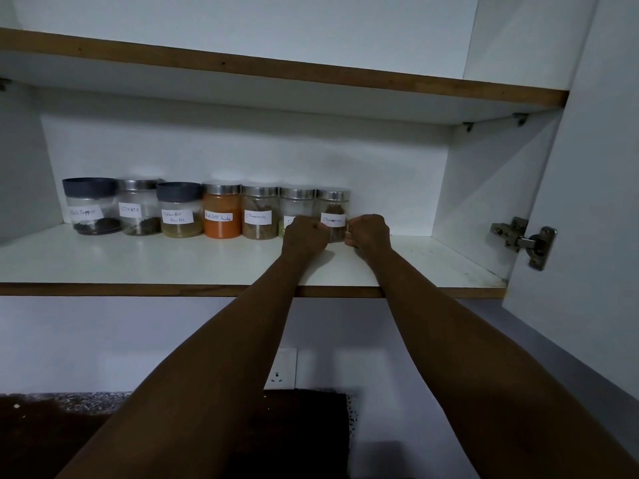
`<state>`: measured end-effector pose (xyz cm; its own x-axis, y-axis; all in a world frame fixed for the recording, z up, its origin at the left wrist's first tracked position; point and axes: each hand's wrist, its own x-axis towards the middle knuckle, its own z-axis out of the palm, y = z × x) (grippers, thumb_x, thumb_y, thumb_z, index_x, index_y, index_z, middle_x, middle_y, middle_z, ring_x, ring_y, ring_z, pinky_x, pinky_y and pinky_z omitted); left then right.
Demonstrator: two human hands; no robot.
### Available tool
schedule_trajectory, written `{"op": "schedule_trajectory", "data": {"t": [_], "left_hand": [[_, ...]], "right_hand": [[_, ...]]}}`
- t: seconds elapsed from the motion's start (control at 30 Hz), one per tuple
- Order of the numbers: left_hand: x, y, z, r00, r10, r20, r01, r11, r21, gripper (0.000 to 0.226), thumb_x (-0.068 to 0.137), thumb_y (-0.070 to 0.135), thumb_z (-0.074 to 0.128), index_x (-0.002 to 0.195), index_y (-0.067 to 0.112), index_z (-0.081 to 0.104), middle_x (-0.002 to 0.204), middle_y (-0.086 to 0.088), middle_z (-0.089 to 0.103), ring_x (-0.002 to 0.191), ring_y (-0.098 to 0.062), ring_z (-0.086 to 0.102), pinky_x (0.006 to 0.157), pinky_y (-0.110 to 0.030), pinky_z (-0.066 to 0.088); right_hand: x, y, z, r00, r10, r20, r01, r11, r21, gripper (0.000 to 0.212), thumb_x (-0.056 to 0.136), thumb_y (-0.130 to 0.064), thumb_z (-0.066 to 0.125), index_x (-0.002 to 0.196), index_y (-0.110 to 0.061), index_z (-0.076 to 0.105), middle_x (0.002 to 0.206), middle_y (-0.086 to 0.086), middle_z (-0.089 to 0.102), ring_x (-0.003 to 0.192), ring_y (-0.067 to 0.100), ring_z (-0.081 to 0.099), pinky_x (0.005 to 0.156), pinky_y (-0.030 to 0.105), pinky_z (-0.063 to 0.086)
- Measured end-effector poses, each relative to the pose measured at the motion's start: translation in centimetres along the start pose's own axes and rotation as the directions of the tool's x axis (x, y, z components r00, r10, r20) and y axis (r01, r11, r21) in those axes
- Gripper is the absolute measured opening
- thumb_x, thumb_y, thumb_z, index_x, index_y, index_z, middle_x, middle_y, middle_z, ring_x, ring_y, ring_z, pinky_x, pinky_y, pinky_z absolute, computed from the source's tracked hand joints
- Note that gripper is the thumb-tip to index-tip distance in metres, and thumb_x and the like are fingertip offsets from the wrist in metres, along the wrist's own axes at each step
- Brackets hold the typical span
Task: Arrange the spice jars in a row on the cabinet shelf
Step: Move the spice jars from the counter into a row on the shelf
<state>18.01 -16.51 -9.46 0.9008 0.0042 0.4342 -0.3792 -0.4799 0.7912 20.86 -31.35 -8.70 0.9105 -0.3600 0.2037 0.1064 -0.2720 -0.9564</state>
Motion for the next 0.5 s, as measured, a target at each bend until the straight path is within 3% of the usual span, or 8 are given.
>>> {"op": "schedule_trajectory", "data": {"t": [0.07,0.13,0.2,0.3,0.37,0.43,0.5], "left_hand": [[-0.1,0.0,-0.2,1.000,0.015,-0.009,-0.014,1.000,0.004,0.028,0.097,0.007,0.057,0.102,-0.011,0.078,0.107,-0.026,0.077,0.107,-0.037,0.071,0.098,-0.046,0.057],[-0.4,0.1,-0.5,1.000,0.028,-0.004,-0.028,0.999,0.031,0.028,0.097,0.007,0.057,0.101,-0.011,0.078,0.106,-0.026,0.077,0.106,-0.035,0.072,0.098,-0.044,0.057],[-1.3,0.8,-0.4,0.996,0.072,0.050,-0.077,0.990,0.115,0.027,0.097,0.009,0.057,0.100,-0.011,0.076,0.105,-0.025,0.076,0.104,-0.035,0.072,0.093,-0.040,0.058],[-3.8,2.5,0.6,0.962,0.140,0.235,-0.221,0.902,0.370,0.020,0.094,0.013,0.063,0.101,-0.004,0.072,0.105,-0.020,0.074,0.100,-0.034,0.072,0.088,-0.041,0.060],[-5.5,3.2,1.5,0.926,0.208,0.314,-0.337,0.828,0.447,0.016,0.093,0.016,0.063,0.096,0.003,0.071,0.098,-0.017,0.075,0.092,-0.033,0.073,0.083,-0.043,0.060],[-8.0,3.3,2.8,0.914,0.294,0.280,-0.401,0.761,0.510,0.019,0.094,0.024,0.059,0.094,0.009,0.071,0.089,-0.011,0.074,0.084,-0.031,0.071,0.076,-0.038,0.054],[-11.0,2.3,4.4,0.844,0.526,0.106,-0.484,0.661,0.573,0.023,0.096,0.027,0.052,0.098,0.012,0.069,0.086,-0.007,0.071,0.081,-0.030,0.068,0.075,-0.037,0.041]], "right_hand": [[-0.7,-0.3,-0.3,0.997,-0.037,-0.066,0.031,0.995,-0.096,0.027,0.094,-0.006,0.056,0.069,-0.017,0.052,0.053,-0.003,0.066,0.067,0.014,0.064,0.063,0.021,0.058],[-1.5,-0.5,-0.2,0.986,-0.088,-0.141,0.067,0.986,-0.151,0.025,0.090,-0.006,0.056,0.067,-0.010,0.049,0.067,0.008,0.071,0.063,0.021,0.071,0.051,0.021,0.051],[-3.0,-0.6,-0.5,0.982,-0.108,-0.152,0.081,0.981,-0.178,0.018,0.088,-0.009,0.057,0.071,-0.006,0.051,0.075,0.016,0.069,0.064,0.028,0.072,0.056,0.029,0.055],[-5.9,-0.9,-1.9,0.980,-0.192,-0.052,0.169,0.941,-0.292,0.022,0.078,-0.015,0.056,0.061,-0.011,0.042,0.062,0.004,0.052,0.056,0.018,0.051,0.050,0.027,0.036],[-8.2,-0.6,-3.3,0.966,-0.258,-0.002,0.243,0.911,-0.333,0.014,0.073,-0.014,0.051,0.060,-0.011,0.047,0.061,0.004,0.054,0.059,0.018,0.053,0.054,0.028,0.038],[-10.4,0.9,-4.9,0.918,-0.396,0.004,0.373,0.863,-0.340,0.015,0.078,-0.008,0.049,0.073,-0.009,0.064,0.075,0.004,0.067,0.071,0.017,0.062,0.064,0.028,0.049],[-12.9,3.2,-6.2,0.787,-0.614,-0.061,0.573,0.764,-0.295,0.024,0.086,0.000,0.048,0.089,-0.009,0.070,0.086,0.002,0.072,0.081,0.013,0.067,0.073,0.020,0.051]]}}
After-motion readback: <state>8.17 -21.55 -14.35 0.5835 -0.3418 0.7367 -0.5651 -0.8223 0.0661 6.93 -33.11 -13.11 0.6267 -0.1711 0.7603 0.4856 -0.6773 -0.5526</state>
